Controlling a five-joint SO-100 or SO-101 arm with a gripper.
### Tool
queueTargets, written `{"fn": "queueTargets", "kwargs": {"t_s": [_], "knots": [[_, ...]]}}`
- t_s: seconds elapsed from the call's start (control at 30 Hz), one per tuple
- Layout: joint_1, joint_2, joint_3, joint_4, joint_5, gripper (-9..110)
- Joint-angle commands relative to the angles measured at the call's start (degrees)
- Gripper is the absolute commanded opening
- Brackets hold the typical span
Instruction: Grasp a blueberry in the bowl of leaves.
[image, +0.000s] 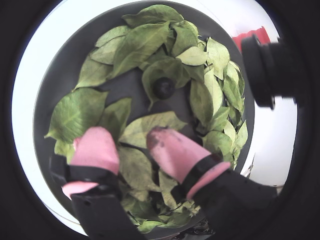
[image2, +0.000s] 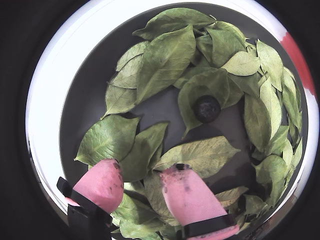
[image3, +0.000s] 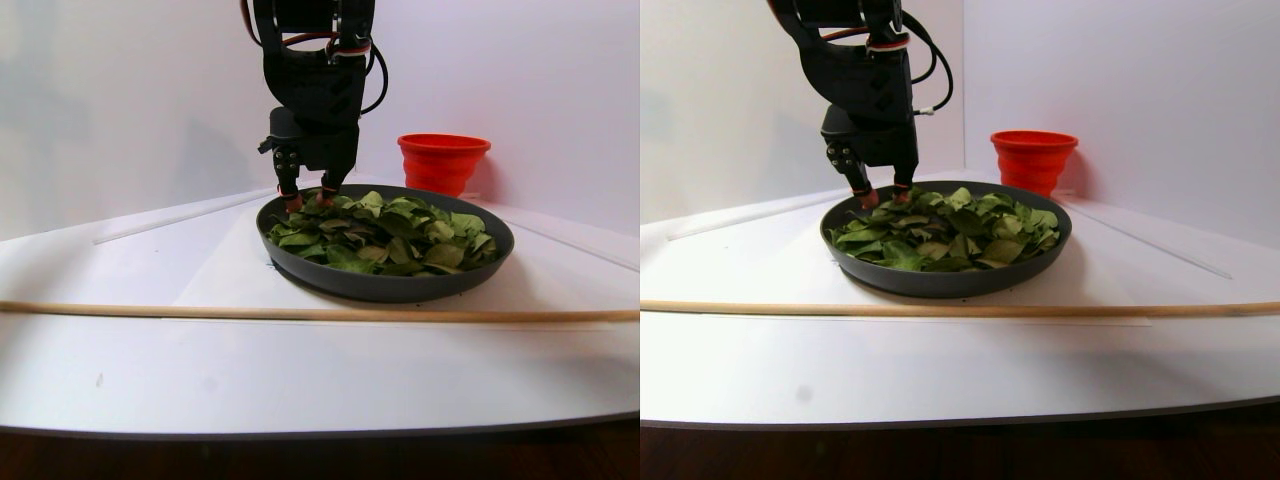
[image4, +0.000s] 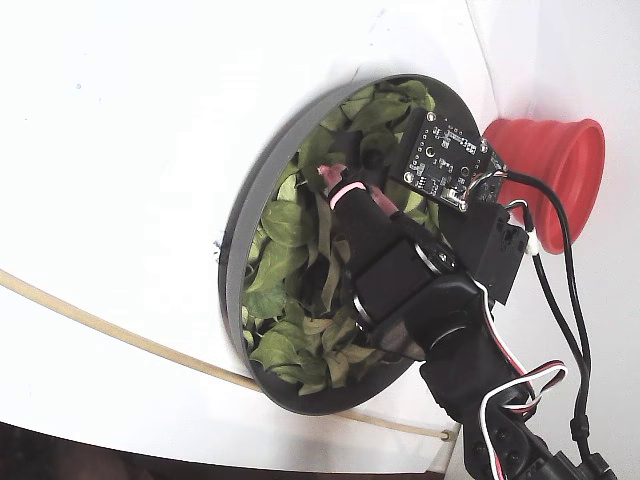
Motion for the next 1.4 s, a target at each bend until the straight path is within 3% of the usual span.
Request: {"fn": "queueTargets", "kwargs": {"t_s": [0.0,1.37], "knots": [[1.5,4.6,-2.7,-0.5,-1.5,14],[3.6,-1.4,-9.6,-0.5,-2.3,14]]}}
